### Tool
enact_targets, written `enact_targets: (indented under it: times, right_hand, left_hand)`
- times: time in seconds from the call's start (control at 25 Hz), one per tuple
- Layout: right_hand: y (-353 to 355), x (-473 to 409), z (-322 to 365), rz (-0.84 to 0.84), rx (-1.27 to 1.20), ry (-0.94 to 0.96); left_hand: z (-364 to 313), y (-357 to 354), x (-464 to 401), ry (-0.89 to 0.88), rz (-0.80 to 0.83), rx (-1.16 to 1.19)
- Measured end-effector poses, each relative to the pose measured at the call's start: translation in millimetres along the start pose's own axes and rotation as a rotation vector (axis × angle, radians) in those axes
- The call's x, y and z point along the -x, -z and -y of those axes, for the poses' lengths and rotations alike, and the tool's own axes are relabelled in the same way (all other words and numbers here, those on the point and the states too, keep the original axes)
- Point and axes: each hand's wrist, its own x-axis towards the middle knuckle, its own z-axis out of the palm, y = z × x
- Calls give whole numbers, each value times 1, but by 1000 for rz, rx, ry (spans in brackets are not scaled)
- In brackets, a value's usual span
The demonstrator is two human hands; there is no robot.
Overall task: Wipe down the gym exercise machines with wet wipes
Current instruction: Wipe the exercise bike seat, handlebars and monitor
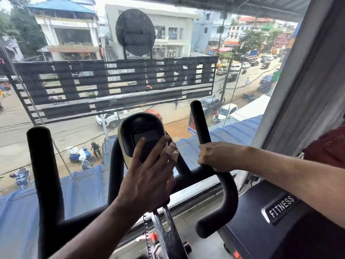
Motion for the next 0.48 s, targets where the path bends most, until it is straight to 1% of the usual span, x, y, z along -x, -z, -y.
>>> enact_targets:
  times: [0.04, 0.16, 0.2, 0.28, 0.32, 0.4, 0.44, 0.48]
  right_hand:
    - [6, 1, 4, 26, -13, -20]
    - [19, 4, 15, 28, 22, -38]
    - [24, 5, 17, 37, 8, -66]
    - [27, 7, 16, 25, -106, -181]
    - [24, 8, 14, -40, -183, -255]
    - [13, 14, 13, -266, -280, -378]
    - [3, 17, 16, -344, -302, -429]
    - [-6, 20, 21, -383, -315, -463]
  left_hand:
    - [0, 0, 1, 0, 1, -5]
    - [0, 0, 1, -4, 4, -12]
    - [0, 0, 0, -4, 4, -7]
    - [0, 0, 0, 0, -3, 1]
    - [0, 0, 0, 1, -7, 2]
    - [1, -1, 0, 0, -13, 1]
    - [0, -1, 1, 0, -14, 0]
    - [0, -1, 1, 1, -14, 0]
